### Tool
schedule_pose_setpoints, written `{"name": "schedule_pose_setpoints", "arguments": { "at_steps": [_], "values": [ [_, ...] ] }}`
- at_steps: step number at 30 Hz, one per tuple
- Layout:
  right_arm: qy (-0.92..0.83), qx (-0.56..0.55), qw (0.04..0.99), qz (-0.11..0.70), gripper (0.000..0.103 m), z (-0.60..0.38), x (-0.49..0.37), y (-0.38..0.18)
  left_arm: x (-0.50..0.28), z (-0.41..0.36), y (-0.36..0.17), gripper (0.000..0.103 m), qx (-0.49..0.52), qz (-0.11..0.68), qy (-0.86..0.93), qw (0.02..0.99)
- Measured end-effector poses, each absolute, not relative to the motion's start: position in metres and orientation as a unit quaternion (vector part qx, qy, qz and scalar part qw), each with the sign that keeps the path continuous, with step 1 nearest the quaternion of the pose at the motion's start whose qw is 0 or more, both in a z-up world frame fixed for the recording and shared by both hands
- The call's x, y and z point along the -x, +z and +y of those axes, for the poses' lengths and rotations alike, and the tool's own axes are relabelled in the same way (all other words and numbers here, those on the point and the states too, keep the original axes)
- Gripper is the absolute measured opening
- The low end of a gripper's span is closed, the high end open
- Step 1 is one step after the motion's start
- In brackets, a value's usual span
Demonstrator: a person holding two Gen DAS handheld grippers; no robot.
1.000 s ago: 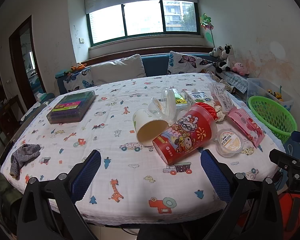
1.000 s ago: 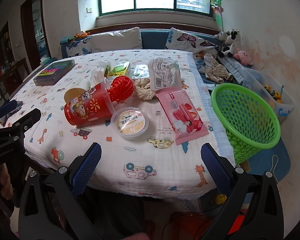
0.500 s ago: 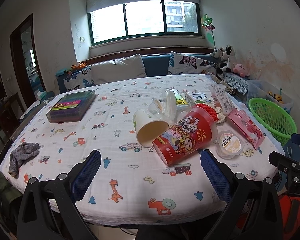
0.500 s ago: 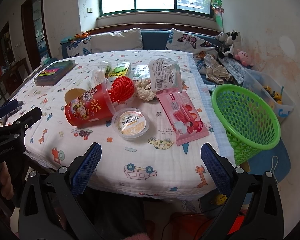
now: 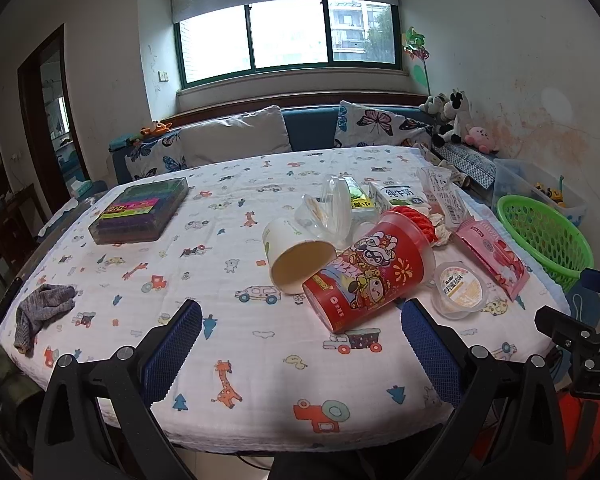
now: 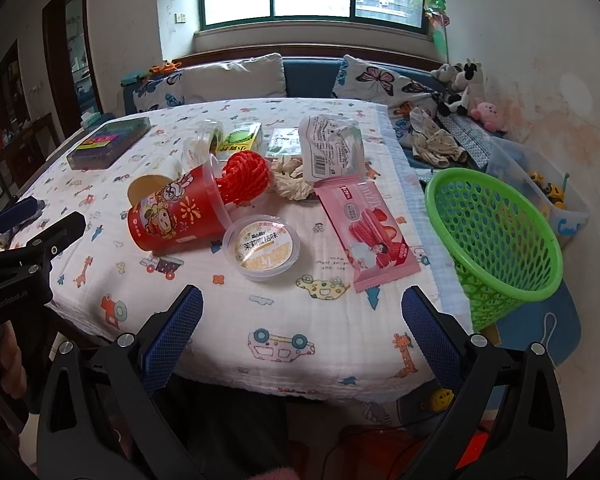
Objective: Collect trash
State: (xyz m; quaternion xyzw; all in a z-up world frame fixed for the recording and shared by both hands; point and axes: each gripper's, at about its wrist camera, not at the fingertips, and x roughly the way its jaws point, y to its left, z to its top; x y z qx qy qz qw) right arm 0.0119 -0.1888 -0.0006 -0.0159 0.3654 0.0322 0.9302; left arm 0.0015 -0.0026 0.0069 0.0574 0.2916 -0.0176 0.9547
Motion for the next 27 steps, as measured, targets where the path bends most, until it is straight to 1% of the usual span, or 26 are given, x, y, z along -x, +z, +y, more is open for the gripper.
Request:
{"name": "schedule_pose_setpoints", "arguments": {
  "at_steps": [10, 27],
  "values": [
    [0.032, 0.020, 0.929, 0.369, 0.099, -0.188, -0.018, -0.004, -0.005, -0.008, 0.006, 0.097, -0.059, 0.294, -0.019, 0.954],
    [0.041, 0.023, 0.924, 0.380, 0.099, -0.193, -0.049, -0.007, -0.042, -0.009, 0.001, 0.097, -0.057, 0.317, -0.026, 0.946]
  ]
}}
